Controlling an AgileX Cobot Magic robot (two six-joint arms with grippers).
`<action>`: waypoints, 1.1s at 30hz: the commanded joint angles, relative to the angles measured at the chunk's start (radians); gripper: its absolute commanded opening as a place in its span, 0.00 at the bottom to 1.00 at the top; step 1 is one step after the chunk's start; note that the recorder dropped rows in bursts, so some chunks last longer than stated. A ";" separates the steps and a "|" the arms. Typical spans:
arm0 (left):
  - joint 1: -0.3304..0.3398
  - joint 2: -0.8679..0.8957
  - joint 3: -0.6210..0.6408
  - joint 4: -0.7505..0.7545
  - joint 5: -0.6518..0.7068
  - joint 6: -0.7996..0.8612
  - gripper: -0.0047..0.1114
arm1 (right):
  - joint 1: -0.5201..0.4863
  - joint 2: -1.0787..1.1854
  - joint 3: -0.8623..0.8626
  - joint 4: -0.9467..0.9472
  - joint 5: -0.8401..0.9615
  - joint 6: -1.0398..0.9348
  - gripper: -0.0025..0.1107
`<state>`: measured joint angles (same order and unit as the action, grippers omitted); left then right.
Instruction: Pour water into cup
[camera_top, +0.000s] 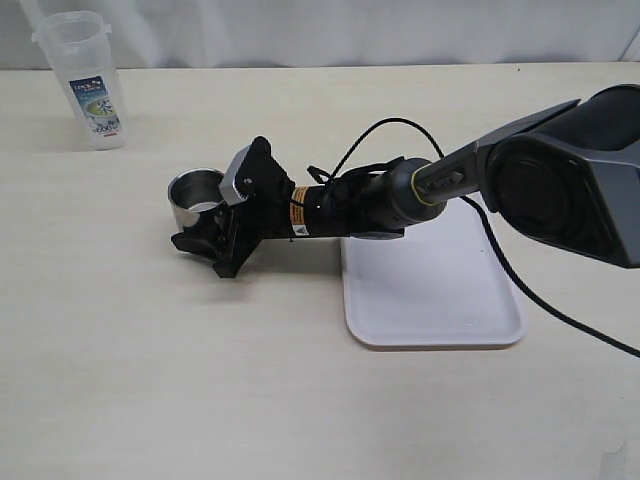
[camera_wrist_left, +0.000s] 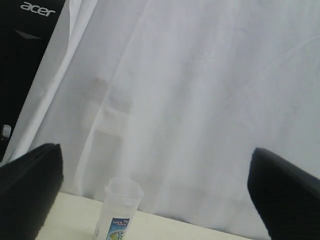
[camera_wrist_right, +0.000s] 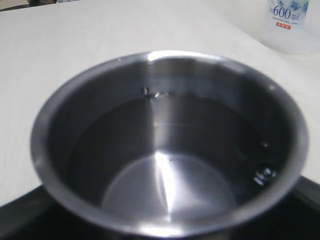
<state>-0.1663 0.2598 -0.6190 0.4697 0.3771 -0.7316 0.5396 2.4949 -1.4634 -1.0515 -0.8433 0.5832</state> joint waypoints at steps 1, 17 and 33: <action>-0.009 -0.003 0.001 -0.007 -0.002 -0.002 0.84 | -0.002 0.003 0.000 -0.007 0.017 0.007 0.06; -0.009 -0.003 0.001 -0.077 0.008 0.244 0.84 | -0.002 0.003 0.000 -0.007 0.017 0.007 0.06; -0.006 -0.103 0.167 -0.454 -0.205 0.897 0.84 | -0.002 0.003 0.000 -0.007 0.017 0.007 0.06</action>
<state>-0.1663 0.1897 -0.5050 0.0268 0.2520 0.1570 0.5396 2.4949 -1.4634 -1.0515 -0.8433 0.5832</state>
